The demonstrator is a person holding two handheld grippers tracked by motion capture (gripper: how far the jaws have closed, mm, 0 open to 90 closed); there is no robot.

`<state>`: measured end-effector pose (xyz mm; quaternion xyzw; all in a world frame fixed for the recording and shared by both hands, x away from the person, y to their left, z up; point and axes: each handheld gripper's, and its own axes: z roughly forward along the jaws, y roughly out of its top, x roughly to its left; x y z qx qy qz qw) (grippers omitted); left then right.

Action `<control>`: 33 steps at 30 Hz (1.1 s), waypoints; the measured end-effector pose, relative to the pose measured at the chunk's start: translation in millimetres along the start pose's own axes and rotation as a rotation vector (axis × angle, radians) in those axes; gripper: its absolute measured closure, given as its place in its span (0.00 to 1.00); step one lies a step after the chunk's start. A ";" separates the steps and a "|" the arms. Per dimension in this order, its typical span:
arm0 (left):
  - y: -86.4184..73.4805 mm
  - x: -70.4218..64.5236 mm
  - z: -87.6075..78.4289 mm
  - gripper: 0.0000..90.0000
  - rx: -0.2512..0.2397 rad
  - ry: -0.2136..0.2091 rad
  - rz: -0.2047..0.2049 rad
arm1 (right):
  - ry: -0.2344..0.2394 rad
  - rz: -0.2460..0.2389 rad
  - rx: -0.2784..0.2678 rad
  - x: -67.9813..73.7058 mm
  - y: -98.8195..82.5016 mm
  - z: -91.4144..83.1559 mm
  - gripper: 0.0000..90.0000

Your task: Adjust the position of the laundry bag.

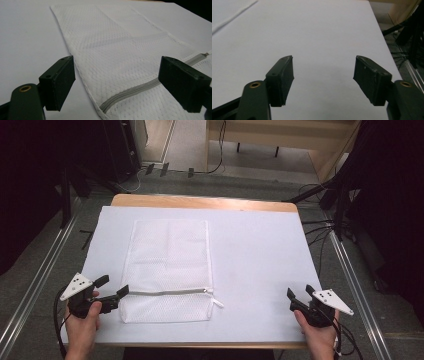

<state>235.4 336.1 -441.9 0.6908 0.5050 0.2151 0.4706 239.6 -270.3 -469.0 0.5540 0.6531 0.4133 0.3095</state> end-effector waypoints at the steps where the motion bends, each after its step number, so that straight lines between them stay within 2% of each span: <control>1: 0.0 0.0 0.0 0.16 0.000 0.000 0.000 | 0.007 0.000 -0.008 3.8 0.9 0.2 0.38; 3: -0.4 1.9 -0.7 0.16 0.002 0.008 -0.018 | 0.010 -0.017 -0.012 11.3 4.1 1.8 0.39; 5: -0.7 2.3 -1.2 0.17 -0.004 0.009 -0.027 | 0.022 -0.007 -0.012 15.1 6.4 3.0 0.40; 6: -0.8 3.2 -1.7 0.17 -0.007 0.011 -0.029 | 0.049 0.002 -0.013 18.5 9.2 4.7 0.41; 7: -0.7 4.4 -2.2 0.17 -0.007 0.011 -0.030 | 0.124 0.007 0.025 28.4 18.0 10.3 0.39; 8: -0.1 6.8 -3.2 0.17 -0.010 0.014 -0.032 | 0.149 0.004 0.035 32.2 21.0 12.9 0.40; 9: -0.1 6.8 -3.2 0.17 -0.010 0.014 -0.032 | 0.149 0.004 0.035 32.2 21.0 12.9 0.40; 12: -0.7 11.9 -6.6 0.17 -0.026 0.009 -0.059 | 0.179 -0.031 0.058 57.9 35.7 24.9 0.47; 13: -0.7 11.9 -6.6 0.17 -0.026 0.009 -0.059 | 0.179 -0.031 0.058 57.9 35.7 24.9 0.47; 14: -2.3 13.6 -7.7 0.17 -0.029 0.010 -0.067 | 0.201 -0.039 0.060 70.3 42.8 32.3 0.50; 15: -2.3 13.6 -7.7 0.17 -0.029 0.010 -0.067 | 0.201 -0.039 0.060 70.3 42.8 32.3 0.50; 16: -2.9 15.0 -8.7 0.17 -0.028 0.010 -0.068 | 0.234 -0.045 0.065 84.0 48.6 40.2 0.51; 17: -2.9 15.0 -8.7 0.17 -0.028 0.010 -0.068 | 0.234 -0.045 0.065 84.0 48.6 40.2 0.51; 18: -2.8 15.9 -8.9 0.17 -0.030 0.014 -0.070 | 0.264 -0.051 0.082 98.6 53.2 49.4 0.56; 20: -2.1 16.4 -9.1 0.17 -0.030 0.015 -0.073 | 0.307 -0.047 0.106 111.9 56.9 60.4 0.58; 22: -1.8 16.4 -9.4 0.17 -0.030 0.014 -0.074 | 0.321 -0.044 0.117 117.1 58.1 64.4 0.60; 24: -1.6 16.2 -9.1 0.17 -0.030 0.011 -0.074 | 0.343 -0.066 0.152 141.0 62.8 81.0 0.63; 25: -1.6 15.9 -8.8 0.17 -0.031 0.010 -0.073 | 0.343 -0.066 0.152 141.0 62.8 81.0 0.63; 29: -1.5 15.6 -7.3 0.20 -0.031 0.008 -0.075 | 0.364 -0.051 0.194 166.7 66.1 101.5 0.67; 31: -0.8 14.6 -7.1 0.20 -0.031 0.004 -0.069 | 0.355 -0.071 0.222 181.6 66.3 113.7 0.67; 33: -0.5 14.2 -7.3 0.20 -0.030 0.002 -0.067 | 0.351 -0.069 0.237 186.2 66.3 118.3 0.68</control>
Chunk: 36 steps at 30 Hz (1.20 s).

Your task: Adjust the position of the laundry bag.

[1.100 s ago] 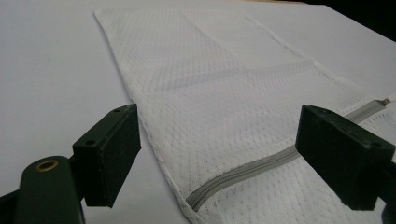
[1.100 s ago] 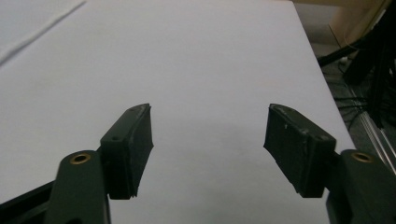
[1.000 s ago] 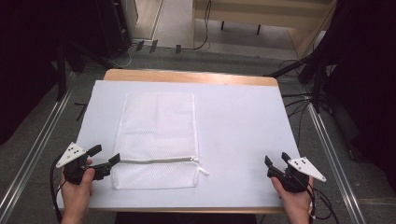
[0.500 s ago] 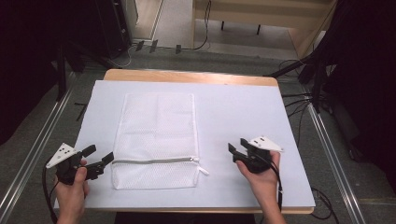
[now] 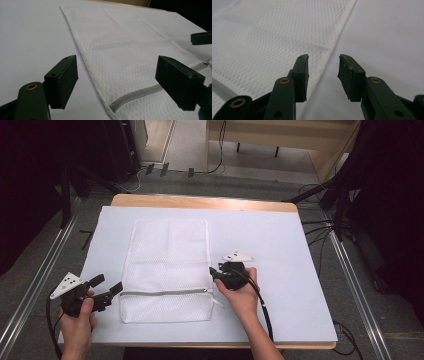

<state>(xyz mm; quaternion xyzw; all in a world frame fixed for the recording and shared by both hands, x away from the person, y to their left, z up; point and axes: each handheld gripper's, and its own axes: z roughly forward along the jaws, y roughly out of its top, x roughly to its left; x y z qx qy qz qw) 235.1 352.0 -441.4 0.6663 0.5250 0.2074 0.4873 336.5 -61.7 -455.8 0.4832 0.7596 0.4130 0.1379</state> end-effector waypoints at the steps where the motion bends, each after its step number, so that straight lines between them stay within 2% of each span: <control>1: 0.0 -0.3 -0.2 0.20 -0.002 -0.004 0.002 | -0.008 0.007 0.017 2.0 1.5 5.6 0.69; 2: 0.0 -0.9 -0.3 0.20 -0.006 -0.006 0.001 | -0.024 0.031 0.037 2.0 4.5 16.4 0.71; 7: 0.0 -1.3 0.0 0.20 -0.003 -0.010 0.001 | -0.008 0.082 0.061 1.6 7.2 29.9 0.72; 10: -0.1 -1.4 0.6 0.20 -0.001 -0.011 -0.001 | -0.010 0.083 0.076 3.2 5.7 34.1 0.72; 12: -0.1 -1.6 0.7 0.20 -0.001 -0.013 -0.001 | -0.032 0.065 0.073 8.3 3.3 36.1 0.73; 14: -0.1 -1.9 0.7 0.20 -0.002 -0.024 0.002 | -0.063 0.051 0.077 11.8 2.6 35.9 0.85; 15: 0.1 -2.6 1.3 0.20 -0.001 -0.026 0.000 | -0.054 0.058 0.082 11.9 2.5 35.8 0.93; 17: 0.2 -3.2 1.7 0.20 0.000 -0.027 0.001 | -0.044 0.072 0.089 11.6 2.5 35.7 0.96; 18: 0.2 -3.7 2.1 0.20 0.001 -0.028 0.003 | -0.027 0.098 0.094 10.7 2.5 35.6 1.00; 20: -0.1 -4.9 2.7 0.20 0.003 -0.031 0.008 | -0.009 0.085 0.100 10.6 2.2 33.3 1.00; 24: -0.8 -4.6 2.2 0.20 0.007 -0.028 0.010 | -0.010 0.087 0.080 8.7 1.5 28.0 1.00; 28: -1.2 -1.5 1.3 0.20 0.005 -0.028 -0.001 | -0.024 0.076 0.068 -1.5 0.5 15.1 1.00; 36: -1.4 -4.0 2.9 0.20 0.010 -0.030 0.005 | -0.052 0.102 0.062 -29.4 -5.2 -5.9 1.00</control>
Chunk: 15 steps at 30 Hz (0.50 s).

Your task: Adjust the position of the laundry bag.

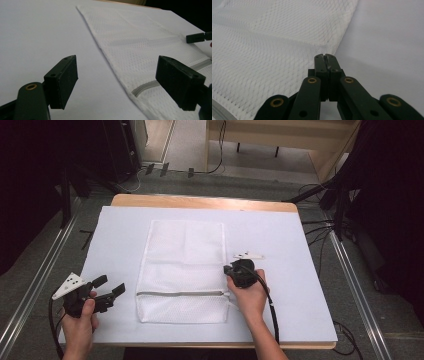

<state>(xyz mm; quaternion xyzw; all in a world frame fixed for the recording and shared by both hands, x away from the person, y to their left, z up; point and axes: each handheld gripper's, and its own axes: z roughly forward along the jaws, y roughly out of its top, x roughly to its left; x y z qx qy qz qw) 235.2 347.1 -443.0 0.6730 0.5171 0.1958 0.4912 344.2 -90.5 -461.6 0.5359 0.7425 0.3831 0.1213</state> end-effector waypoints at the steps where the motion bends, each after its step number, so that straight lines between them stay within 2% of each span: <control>1: -0.2 -1.0 1.3 0.20 0.003 -0.003 0.001 | -0.008 0.007 -0.008 -9.5 -1.9 -5.8 1.00; 5: -0.7 -2.0 2.6 0.20 0.006 -0.005 0.000 | -0.021 0.016 -0.015 -26.5 -6.7 -17.0 1.00; 7: -0.8 -2.0 2.7 0.20 0.008 -0.008 0.000 | -0.026 0.018 -0.016 -30.2 -8.2 -19.5 1.00; 8: -1.0 -2.4 2.9 0.20 0.008 -0.010 -0.001 | -0.033 0.023 -0.018 -39.2 -12.0 -24.6 1.00; 9: -1.1 -3.0 3.1 0.20 0.008 -0.010 -0.003 | -0.037 0.030 -0.017 -42.1 -13.3 -26.2 1.00; 15: -1.0 -11.3 4.2 0.20 0.005 -0.019 0.010 | -0.052 0.042 -0.013 -65.6 -18.5 -34.1 1.00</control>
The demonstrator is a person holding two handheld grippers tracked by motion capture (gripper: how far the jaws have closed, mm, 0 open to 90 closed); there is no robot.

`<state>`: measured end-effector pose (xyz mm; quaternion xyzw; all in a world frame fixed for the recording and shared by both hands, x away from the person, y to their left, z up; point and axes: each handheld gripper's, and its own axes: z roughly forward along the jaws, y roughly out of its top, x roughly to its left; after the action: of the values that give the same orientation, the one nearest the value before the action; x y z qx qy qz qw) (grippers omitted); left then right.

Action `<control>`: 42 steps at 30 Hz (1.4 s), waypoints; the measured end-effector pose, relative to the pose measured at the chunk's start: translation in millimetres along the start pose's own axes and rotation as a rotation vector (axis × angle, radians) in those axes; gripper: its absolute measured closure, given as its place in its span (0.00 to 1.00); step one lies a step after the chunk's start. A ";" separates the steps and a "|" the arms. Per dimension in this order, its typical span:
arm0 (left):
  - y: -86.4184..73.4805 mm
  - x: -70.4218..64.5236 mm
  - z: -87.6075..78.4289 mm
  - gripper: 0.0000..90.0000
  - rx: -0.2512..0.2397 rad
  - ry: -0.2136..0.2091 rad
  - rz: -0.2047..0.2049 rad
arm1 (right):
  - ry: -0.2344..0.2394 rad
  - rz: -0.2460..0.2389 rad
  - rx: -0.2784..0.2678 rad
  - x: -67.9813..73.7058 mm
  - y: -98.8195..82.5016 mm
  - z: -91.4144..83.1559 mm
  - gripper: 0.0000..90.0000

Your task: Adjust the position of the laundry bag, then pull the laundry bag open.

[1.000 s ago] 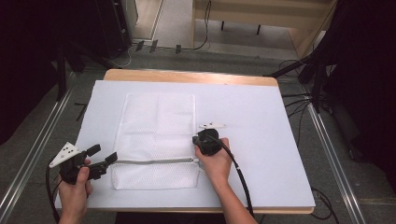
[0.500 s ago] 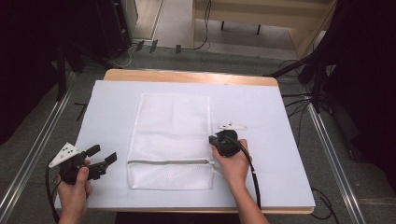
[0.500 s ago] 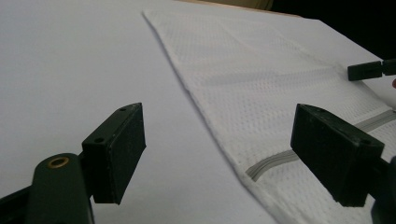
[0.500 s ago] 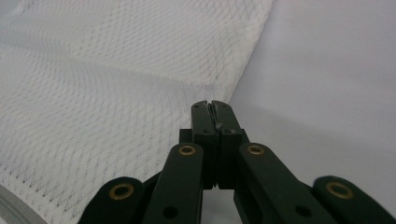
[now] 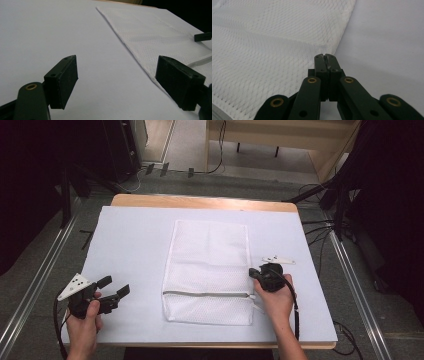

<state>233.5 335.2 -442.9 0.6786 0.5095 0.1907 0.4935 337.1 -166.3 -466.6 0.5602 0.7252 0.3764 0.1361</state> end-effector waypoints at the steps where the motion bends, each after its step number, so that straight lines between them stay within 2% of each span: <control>1: -1.0 -1.0 1.7 0.20 0.003 -0.003 -0.004 | 0.002 -0.004 -0.001 -2.4 -0.1 -0.8 1.00; 4: -2.0 -4.1 4.8 0.20 0.024 0.002 0.011 | -0.001 -0.006 0.002 -9.5 -0.7 -2.9 1.00; 9: -2.6 -5.7 5.2 0.20 0.021 0.003 0.005 | 0.001 0.003 -0.010 -18.1 -1.3 -4.5 0.98; 10: -2.5 -6.0 6.2 0.20 0.015 -0.012 -0.010 | -0.007 -0.005 -0.036 -20.6 -1.1 -8.7 0.81; 11: -2.5 -6.0 6.2 0.20 0.015 -0.012 -0.010 | -0.007 -0.005 -0.036 -20.6 -1.1 -8.7 0.81; 12: -2.5 -7.0 7.4 0.20 0.015 -0.023 -0.012 | -0.017 -0.008 -0.046 -21.8 -0.9 -11.6 0.73; 14: -3.4 -12.3 10.8 0.20 0.026 -0.034 -0.002 | 0.011 -0.016 -0.049 -27.2 -5.9 -24.6 0.61; 15: -3.4 -12.3 10.8 0.20 0.026 -0.034 -0.002 | 0.011 -0.016 -0.049 -27.2 -5.9 -24.6 0.61; 16: -3.9 -16.7 13.9 0.20 0.034 -0.039 0.013 | 0.018 -0.037 -0.052 -29.7 -14.0 -35.1 0.56; 18: -4.2 -18.8 15.7 0.20 0.041 -0.043 0.019 | 0.030 -0.038 -0.055 -31.6 -19.2 -40.6 0.54; 20: -4.4 -22.9 19.1 0.20 0.052 -0.057 0.016 | 0.049 -0.007 -0.061 -36.1 -31.5 -54.9 0.48; 21: -4.3 -27.7 21.9 0.20 0.044 -0.078 -0.003 | 0.065 0.002 -0.067 -36.3 -33.8 -59.1 0.48; 23: -4.1 -32.5 24.4 0.20 0.052 -0.083 0.005 | 0.076 0.011 -0.074 -35.7 -35.5 -62.4 0.48; 24: -3.9 -42.0 29.2 0.21 0.066 -0.086 0.031 | 0.085 0.007 -0.089 -31.0 -42.1 -70.8 0.52; 26: -3.7 -51.3 34.3 0.21 0.078 -0.098 0.057 | 0.094 0.010 -0.089 -26.8 -48.5 -75.9 0.54; 28: -3.6 -55.4 36.5 0.21 0.083 -0.103 0.063 | 0.079 -0.002 -0.074 -24.4 -55.8 -78.9 0.55; 29: -3.4 -63.7 40.7 0.21 0.090 -0.118 0.073 | 0.066 -0.013 -0.072 -23.7 -59.7 -80.1 0.58; 30: -3.4 -63.7 40.7 0.21 0.090 -0.118 0.073 | 0.066 -0.013 -0.072 -23.7 -59.7 -80.1 0.58; 31: -3.3 -68.3 43.0 0.21 0.090 -0.123 0.077 | 0.063 -0.013 -0.069 -23.0 -63.5 -81.0 0.58; 32: -2.9 -78.4 47.8 0.21 0.095 -0.136 0.091 | 0.068 -0.009 -0.051 -21.8 -68.9 -81.1 0.62; 33: -2.9 -78.4 47.8 0.21 0.095 -0.136 0.091 | 0.068 -0.009 -0.051 -21.8 -68.9 -81.1 0.62; 34: -1.8 -86.4 51.9 0.21 0.097 -0.152 0.089 | 0.071 -0.014 -0.040 -21.5 -70.3 -79.9 0.61; 37: 0.7 -106.9 63.4 0.21 0.110 -0.178 0.083 | 0.100 -0.018 -0.012 -20.2 -72.3 -75.8 0.67; 39: 2.4 -120.4 73.3 0.22 0.136 -0.198 0.096 | 0.096 -0.022 -0.007 -18.9 -73.9 -74.9 0.67; 40: 2.4 -120.4 73.3 0.23 0.136 -0.198 0.096 | 0.105 -0.024 -0.007 -18.4 -74.5 -74.5 0.67; 42: 2.8 -130.9 82.5 0.24 0.152 -0.221 0.091 | 0.097 -0.034 -0.012 -17.4 -75.4 -73.1 0.64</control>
<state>244.4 180.8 -444.9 0.7531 0.4338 0.0978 0.4848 244.1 -217.7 -473.5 0.5279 0.7383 0.4051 0.1104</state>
